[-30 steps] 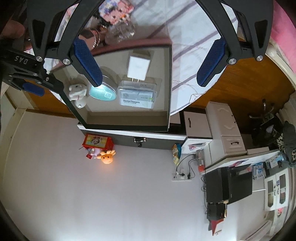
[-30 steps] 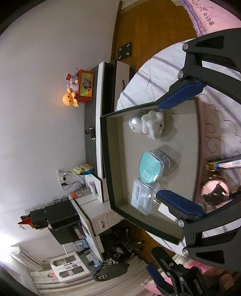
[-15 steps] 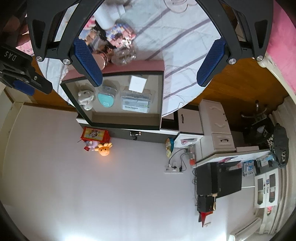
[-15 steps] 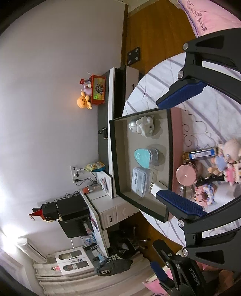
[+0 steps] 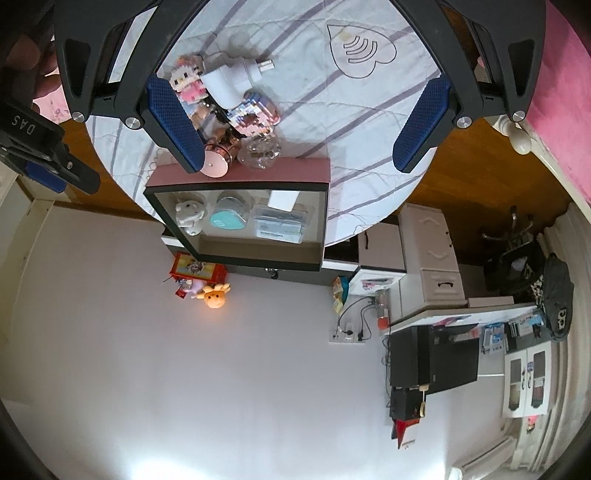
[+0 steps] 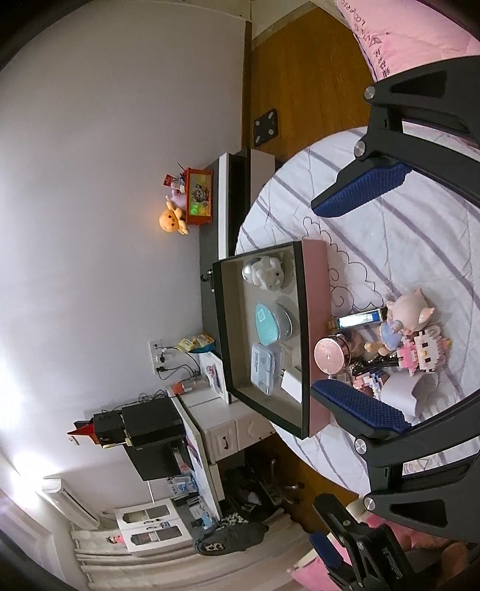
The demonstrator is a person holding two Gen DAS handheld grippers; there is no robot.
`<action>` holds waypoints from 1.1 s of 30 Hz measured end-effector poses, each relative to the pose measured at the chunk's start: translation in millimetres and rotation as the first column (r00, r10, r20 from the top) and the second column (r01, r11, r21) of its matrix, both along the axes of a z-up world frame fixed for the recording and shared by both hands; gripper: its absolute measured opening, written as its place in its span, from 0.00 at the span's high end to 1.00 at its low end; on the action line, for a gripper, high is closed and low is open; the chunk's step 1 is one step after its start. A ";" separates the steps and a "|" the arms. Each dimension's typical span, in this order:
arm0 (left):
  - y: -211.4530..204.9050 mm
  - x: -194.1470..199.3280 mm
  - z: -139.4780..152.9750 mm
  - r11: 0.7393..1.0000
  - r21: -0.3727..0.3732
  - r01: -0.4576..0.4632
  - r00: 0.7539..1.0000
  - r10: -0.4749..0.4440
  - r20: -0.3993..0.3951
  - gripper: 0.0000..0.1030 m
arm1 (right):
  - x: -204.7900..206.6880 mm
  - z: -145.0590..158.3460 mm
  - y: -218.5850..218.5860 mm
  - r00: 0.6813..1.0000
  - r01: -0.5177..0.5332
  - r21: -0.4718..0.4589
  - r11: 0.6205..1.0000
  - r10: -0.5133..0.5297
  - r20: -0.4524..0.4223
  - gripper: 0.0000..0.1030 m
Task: Organize rigid objects
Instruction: 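Withdraw both tools from the box back over the remaining clutter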
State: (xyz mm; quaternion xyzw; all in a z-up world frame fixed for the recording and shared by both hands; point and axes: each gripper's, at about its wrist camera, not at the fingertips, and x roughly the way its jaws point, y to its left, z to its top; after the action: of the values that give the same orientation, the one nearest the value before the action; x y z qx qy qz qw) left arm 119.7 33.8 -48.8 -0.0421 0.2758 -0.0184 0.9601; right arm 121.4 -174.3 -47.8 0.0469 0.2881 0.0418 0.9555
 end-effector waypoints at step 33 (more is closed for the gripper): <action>-41.0 2.6 -80.5 0.996 -0.003 0.086 0.977 -0.085 -0.196 0.00 | 3.6 -86.5 -7.7 0.965 -0.090 -0.018 0.996 0.082 -0.250 0.12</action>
State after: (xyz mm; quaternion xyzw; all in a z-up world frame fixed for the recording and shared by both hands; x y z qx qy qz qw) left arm 122.4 -7.2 -129.3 -0.0290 0.3704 -0.0545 0.9268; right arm 125.0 -182.0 -134.3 0.0251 0.4082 0.0727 0.9096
